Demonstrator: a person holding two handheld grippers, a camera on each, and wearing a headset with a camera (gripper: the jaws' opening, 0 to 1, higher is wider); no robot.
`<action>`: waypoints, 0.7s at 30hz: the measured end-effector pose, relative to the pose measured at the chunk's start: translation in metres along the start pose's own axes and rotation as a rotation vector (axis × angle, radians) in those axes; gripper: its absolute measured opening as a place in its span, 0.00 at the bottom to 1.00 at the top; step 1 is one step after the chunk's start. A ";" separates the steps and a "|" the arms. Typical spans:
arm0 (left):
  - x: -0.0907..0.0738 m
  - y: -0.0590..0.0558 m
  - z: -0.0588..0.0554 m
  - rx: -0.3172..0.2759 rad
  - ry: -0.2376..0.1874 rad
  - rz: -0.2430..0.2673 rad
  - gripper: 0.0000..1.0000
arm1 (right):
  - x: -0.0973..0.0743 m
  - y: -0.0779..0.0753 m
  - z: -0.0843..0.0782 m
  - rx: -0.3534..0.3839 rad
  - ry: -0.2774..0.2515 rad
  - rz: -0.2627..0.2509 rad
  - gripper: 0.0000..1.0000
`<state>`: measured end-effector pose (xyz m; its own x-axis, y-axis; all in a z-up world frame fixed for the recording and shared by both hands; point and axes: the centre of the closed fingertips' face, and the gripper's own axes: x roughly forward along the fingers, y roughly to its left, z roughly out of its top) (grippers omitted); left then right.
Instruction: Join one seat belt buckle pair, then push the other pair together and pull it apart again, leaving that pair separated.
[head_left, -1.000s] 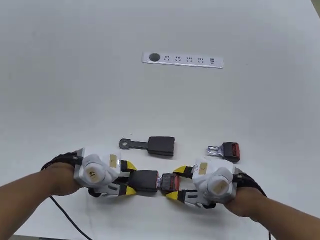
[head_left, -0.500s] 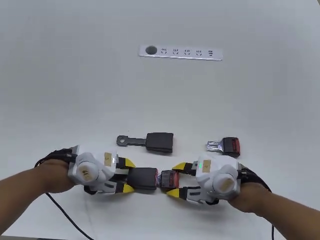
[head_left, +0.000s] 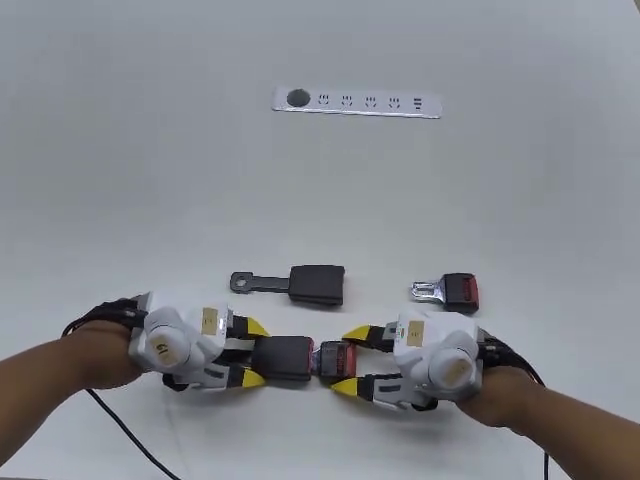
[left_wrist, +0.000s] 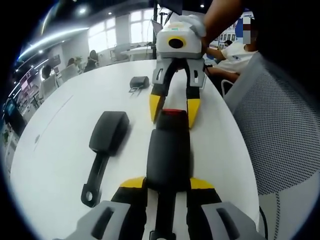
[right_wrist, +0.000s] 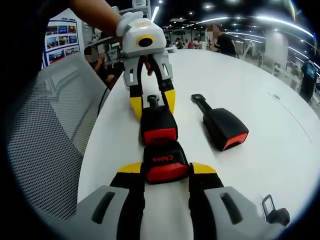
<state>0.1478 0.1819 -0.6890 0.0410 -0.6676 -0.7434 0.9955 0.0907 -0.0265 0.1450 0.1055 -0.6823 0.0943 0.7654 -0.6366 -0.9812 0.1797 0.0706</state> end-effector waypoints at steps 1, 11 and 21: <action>0.000 0.000 0.000 -0.001 0.000 0.001 0.31 | 0.000 0.000 0.000 0.001 -0.001 -0.001 0.32; 0.001 0.000 0.000 -0.004 0.025 0.010 0.32 | 0.001 -0.001 0.000 0.027 0.005 -0.012 0.34; 0.004 -0.001 0.006 0.108 0.108 0.011 0.34 | -0.001 -0.005 0.002 -0.015 0.044 -0.063 0.35</action>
<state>0.1475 0.1748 -0.6876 0.0481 -0.5833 -0.8108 0.9987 0.0136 0.0495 0.1503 0.1045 -0.6806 0.1486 0.7248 -0.6727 -0.9761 0.2167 0.0178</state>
